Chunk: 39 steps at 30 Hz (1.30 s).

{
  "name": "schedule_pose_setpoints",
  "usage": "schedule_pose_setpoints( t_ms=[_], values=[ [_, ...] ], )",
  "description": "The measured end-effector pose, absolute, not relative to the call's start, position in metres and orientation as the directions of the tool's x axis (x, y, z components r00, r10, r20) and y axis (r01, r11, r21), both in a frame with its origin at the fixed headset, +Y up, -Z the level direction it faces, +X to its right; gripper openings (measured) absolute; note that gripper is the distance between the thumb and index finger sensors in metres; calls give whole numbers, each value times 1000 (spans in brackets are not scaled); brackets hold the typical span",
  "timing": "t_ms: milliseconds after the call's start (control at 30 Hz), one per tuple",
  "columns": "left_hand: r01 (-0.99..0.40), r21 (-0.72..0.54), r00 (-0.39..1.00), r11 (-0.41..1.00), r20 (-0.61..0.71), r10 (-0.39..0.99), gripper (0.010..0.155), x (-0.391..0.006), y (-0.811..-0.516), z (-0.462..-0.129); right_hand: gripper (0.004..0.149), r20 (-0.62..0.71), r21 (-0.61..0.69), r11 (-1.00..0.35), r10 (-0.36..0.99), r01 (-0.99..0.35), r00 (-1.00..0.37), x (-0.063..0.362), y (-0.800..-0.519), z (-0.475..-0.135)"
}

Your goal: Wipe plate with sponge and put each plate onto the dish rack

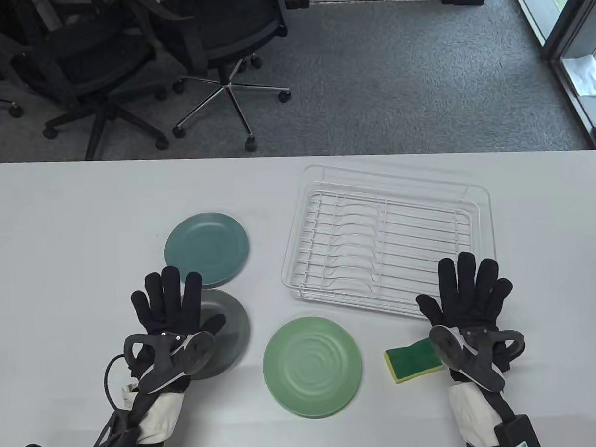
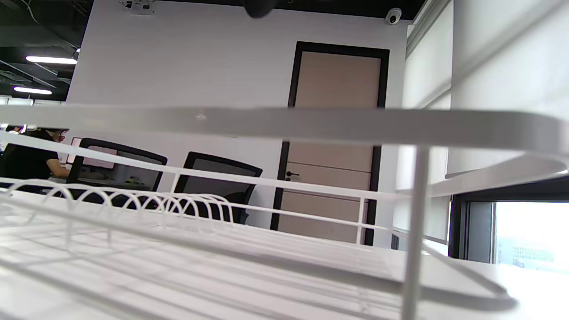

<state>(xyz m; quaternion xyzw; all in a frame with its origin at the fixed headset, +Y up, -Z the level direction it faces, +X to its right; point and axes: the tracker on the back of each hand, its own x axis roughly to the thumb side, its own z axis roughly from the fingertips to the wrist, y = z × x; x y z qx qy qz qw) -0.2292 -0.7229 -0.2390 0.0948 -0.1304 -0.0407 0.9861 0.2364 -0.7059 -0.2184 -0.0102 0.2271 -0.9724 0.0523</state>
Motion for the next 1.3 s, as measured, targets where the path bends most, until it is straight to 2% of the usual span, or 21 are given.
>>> schedule_pose_setpoints(
  t_ms=[700, 833, 1100, 1300],
  values=[
    [74, 182, 964, 981, 240, -117, 94, -231, -725, -241, 74, -4, -429, -897, -110, 101, -994, 236, -708, -220],
    [73, 178, 964, 981, 240, -116, 94, -231, -725, -241, 80, 9, -435, -896, -100, 87, -995, 233, -703, -218],
    [70, 178, 964, 982, 242, -113, 94, -231, -726, -242, 90, 254, -357, -934, -118, 21, -960, 205, -685, -206],
    [65, 172, 966, 983, 238, -105, 94, -232, -725, -242, 85, 425, -245, -968, -152, 48, -892, 184, -680, -198]
  ],
)
